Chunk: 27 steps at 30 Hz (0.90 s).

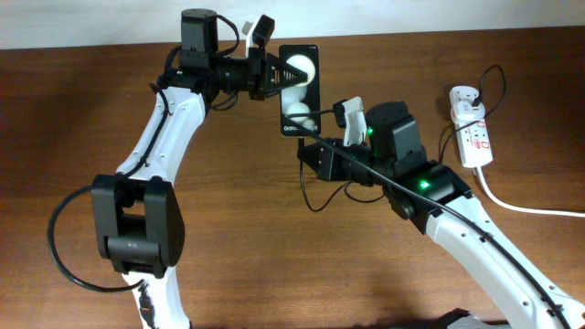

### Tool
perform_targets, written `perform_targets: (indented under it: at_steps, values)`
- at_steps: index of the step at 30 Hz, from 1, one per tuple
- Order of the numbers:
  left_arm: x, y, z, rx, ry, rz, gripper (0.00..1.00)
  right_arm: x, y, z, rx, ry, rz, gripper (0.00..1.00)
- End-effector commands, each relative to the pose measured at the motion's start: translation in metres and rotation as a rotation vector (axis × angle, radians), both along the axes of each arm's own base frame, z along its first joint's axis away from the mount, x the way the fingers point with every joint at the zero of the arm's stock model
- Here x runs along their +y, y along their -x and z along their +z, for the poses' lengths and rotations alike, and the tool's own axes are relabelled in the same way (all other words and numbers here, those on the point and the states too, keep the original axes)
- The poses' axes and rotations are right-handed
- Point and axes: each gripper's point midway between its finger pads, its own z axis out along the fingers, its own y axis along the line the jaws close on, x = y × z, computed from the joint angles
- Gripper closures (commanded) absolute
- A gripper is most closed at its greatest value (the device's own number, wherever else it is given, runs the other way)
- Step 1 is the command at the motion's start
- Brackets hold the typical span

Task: Plug charger to phone and switch on socket
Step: 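Push the cable connector into the phone's bottom port held by left gripper, then lower the plugged-in phone onto the table with the left gripper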

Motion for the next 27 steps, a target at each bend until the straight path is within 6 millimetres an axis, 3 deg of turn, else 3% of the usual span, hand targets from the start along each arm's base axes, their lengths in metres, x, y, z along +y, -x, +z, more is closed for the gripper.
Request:
perform_targets:
  at_steps: [1,7,14,17,18,20,22,27]
  values:
    - [-0.002,0.016,0.025,-0.034,0.042,-0.064,1.0,-0.015,-0.021,0.01,-0.071,0.008,-0.072,0.96]
    - [-0.001,0.016,0.025,-0.034,0.042,-0.063,1.0,-0.011,-0.017,0.012,-0.065,-0.009,-0.042,0.96]
    - [0.002,0.009,0.021,-0.039,0.024,-0.024,1.0,-0.008,0.0,0.0,-0.009,0.012,0.03,0.77]
    - [0.002,0.007,0.019,-0.179,0.028,-0.024,1.0,-0.013,0.008,-0.013,0.02,0.061,0.049,0.67]
    - [0.002,0.0,0.008,-0.177,-0.02,0.026,1.0,-0.015,0.01,-0.018,0.037,0.082,0.047,0.66]
    - [0.008,-0.016,-0.051,-0.007,-0.257,0.204,1.0,-0.023,0.012,-0.029,0.066,0.13,0.024,0.64]
    - [0.024,-0.02,-0.094,0.042,-0.459,0.306,1.0,-0.026,0.012,-0.032,0.073,0.145,0.011,0.63]
    - [0.038,-0.011,-0.147,0.035,-0.683,0.346,1.0,-0.027,0.01,-0.033,0.07,0.156,-0.001,0.63]
